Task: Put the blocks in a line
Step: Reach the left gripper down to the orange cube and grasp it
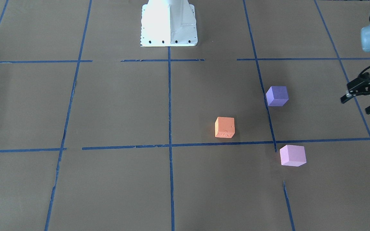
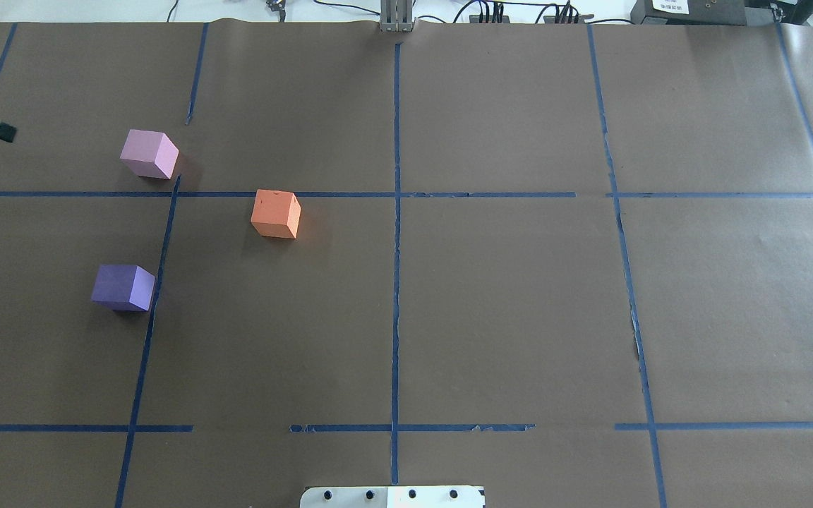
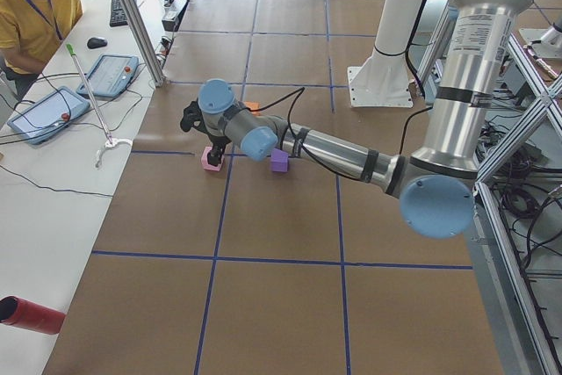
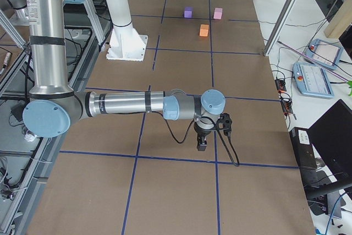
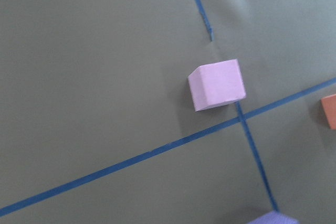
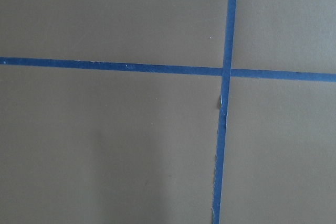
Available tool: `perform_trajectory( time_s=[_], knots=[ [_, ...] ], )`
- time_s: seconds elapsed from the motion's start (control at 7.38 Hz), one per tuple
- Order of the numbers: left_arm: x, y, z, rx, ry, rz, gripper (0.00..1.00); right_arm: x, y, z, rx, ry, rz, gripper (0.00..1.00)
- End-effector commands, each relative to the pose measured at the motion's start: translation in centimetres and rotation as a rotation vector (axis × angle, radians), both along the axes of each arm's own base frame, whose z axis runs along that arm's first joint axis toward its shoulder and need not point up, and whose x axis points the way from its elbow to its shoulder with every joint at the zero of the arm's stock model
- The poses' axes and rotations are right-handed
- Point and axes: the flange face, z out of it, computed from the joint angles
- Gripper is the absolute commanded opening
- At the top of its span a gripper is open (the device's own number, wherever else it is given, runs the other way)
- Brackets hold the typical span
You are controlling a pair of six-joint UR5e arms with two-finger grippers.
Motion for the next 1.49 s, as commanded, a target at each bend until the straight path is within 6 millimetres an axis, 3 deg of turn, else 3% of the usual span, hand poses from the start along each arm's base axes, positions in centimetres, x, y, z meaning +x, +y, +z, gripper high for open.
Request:
perform_trajectory(
  time_s=[0.0,0.14,0.27,0.41,0.54,1.08,1.36],
  knots=[
    [16.7,-0.1,-10.3,-0.104,0.027,-0.071,1.0,0.0,0.0,0.0,-0.001,0.0,0.0,1.0],
    [22.0,-0.2,-12.3,-0.148,0.02,-0.102,1.0,0.0,0.0,0.0,-0.001,0.0,0.0,1.0],
    [25.6,-0.7,-14.0,-0.125,-0.002,-0.152,1.0,0.0,0.0,0.0,0.001,0.0,0.0,1.0],
    [28.4,0.8,-13.2,-0.115,-0.035,-0.162,1.0,0.0,0.0,0.0,-0.001,0.0,0.0,1.0],
    [29.3,0.7,-12.5,-0.131,-0.076,-0.194,1.0,0.0,0.0,0.0,-0.001,0.0,0.0,1.0],
    [34.1,3.9,-11.3,-0.166,-0.13,-0.172,1.0,0.0,0.0,0.0,0.001,0.0,0.0,1.0],
    [36.2,4.4,-9.0,-0.202,-0.164,-0.158,0.97,0.0,0.0,0.0,0.001,0.0,0.0,1.0]
  ],
)
